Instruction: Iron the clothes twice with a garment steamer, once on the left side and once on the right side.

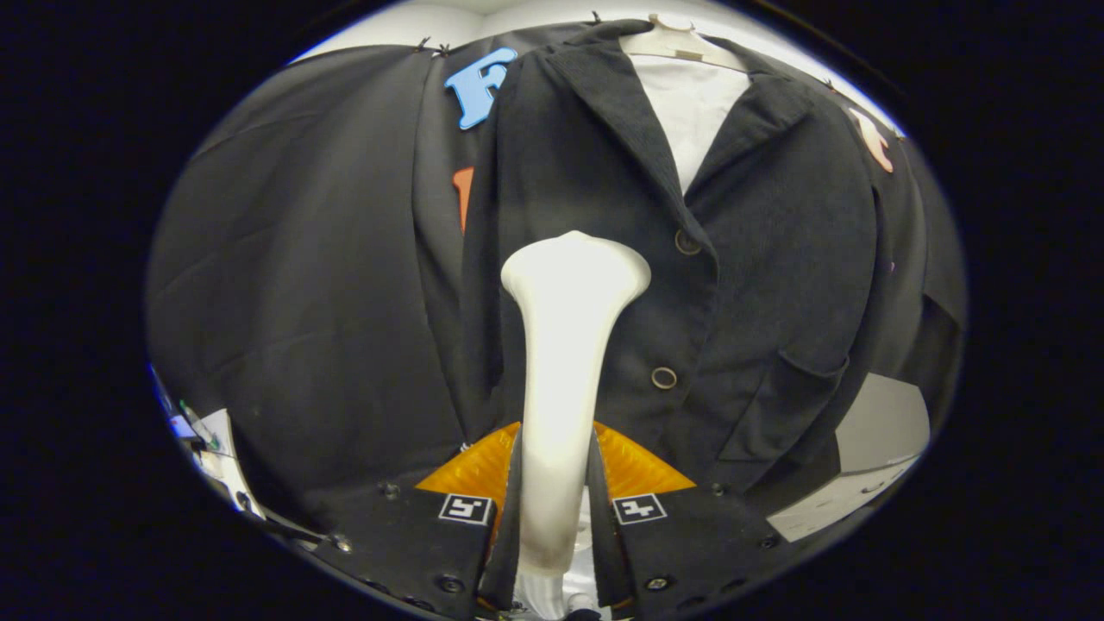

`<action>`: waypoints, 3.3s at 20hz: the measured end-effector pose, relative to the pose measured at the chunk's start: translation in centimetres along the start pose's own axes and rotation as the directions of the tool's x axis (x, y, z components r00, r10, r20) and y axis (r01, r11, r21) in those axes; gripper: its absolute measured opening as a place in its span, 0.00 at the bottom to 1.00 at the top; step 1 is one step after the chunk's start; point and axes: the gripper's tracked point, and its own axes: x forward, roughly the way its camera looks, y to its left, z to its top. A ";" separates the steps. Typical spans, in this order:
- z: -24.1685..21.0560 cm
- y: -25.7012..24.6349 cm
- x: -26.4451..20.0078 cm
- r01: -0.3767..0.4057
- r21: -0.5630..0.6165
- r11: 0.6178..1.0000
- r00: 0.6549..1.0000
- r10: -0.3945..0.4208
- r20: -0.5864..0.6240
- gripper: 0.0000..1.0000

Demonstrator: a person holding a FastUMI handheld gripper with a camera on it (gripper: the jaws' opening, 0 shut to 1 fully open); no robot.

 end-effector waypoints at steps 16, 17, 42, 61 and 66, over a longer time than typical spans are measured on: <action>-8.5 -0.4 2.6 -0.026 -0.011 1.000 0.989 0.024 -0.149 0.38; -8.9 -0.4 2.9 -0.027 -0.012 1.000 0.987 0.024 -0.159 0.38; -16.1 -8.7 -2.2 0.045 0.106 0.993 0.963 -0.015 -0.270 0.38; -27.4 -35.1 -32.5 0.261 0.213 0.941 0.963 -0.238 -0.130 0.38; -34.4 -37.4 -39.6 0.278 0.277 0.920 0.959 -0.251 -0.128 0.38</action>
